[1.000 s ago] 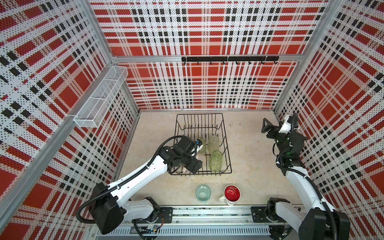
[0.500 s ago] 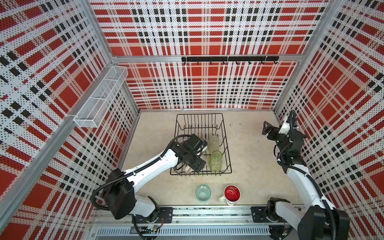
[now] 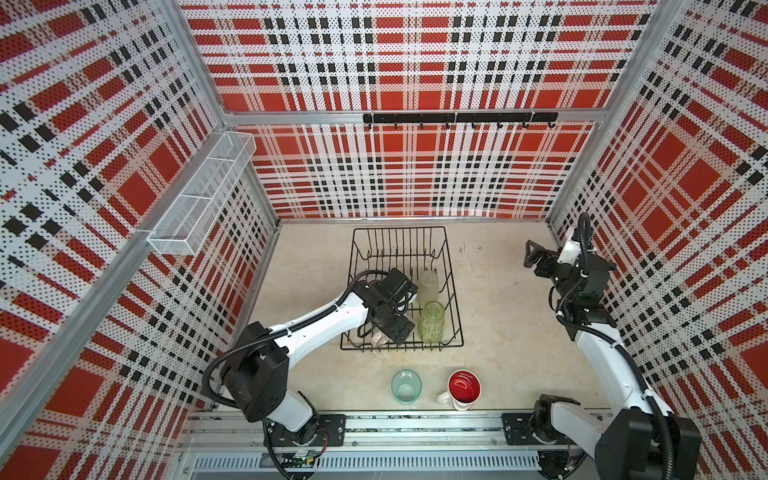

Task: Load the cups into the dish rack
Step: 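Lower the lavender mug upside down into the rack with the left gripper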

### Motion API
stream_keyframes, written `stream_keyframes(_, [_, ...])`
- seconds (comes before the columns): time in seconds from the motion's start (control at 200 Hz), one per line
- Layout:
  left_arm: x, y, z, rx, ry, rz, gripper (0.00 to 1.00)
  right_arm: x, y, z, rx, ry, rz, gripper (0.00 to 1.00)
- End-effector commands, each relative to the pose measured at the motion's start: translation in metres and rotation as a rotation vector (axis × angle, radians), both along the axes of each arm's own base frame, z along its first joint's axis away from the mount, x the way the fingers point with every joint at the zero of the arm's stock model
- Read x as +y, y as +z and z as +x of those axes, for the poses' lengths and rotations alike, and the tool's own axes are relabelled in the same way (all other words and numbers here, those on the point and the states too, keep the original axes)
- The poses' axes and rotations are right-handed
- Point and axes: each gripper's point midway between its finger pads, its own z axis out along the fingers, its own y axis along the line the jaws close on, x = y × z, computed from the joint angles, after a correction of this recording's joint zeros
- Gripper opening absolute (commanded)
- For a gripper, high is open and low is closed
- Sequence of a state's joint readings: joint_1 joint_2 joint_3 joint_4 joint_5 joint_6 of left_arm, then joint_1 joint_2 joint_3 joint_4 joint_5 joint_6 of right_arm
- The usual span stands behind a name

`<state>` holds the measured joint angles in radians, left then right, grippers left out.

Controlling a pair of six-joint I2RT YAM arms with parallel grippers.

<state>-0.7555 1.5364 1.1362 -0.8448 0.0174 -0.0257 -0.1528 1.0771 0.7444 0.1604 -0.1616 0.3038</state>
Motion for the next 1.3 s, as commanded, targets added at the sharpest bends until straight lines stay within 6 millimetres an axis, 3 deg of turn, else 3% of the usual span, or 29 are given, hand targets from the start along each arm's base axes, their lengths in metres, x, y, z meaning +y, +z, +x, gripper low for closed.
stream_keyframes(0.0, [-0.018,0.021,0.014,-0.062,0.003,-0.073,0.46,0.0,0.005,0.0,-0.006,0.015,-0.008,1.0])
stream_keyframes(0.241, [-0.018,0.011,0.014,-0.041,0.018,-0.057,0.47,0.004,0.004,0.001,-0.003,0.037,-0.003,1.0])
stream_keyframes(0.556, [-0.016,0.002,0.014,-0.025,0.03,-0.038,0.56,0.005,0.001,0.002,0.004,0.042,0.002,1.0])
stream_keyframes(1.037, [-0.021,0.02,0.023,-0.068,0.082,-0.09,0.65,0.006,0.001,0.002,0.012,0.051,-0.003,1.0])
stream_keyframes(1.298, [-0.024,0.015,0.018,-0.057,0.079,-0.077,0.68,0.008,-0.001,0.003,0.018,0.059,0.001,1.0])
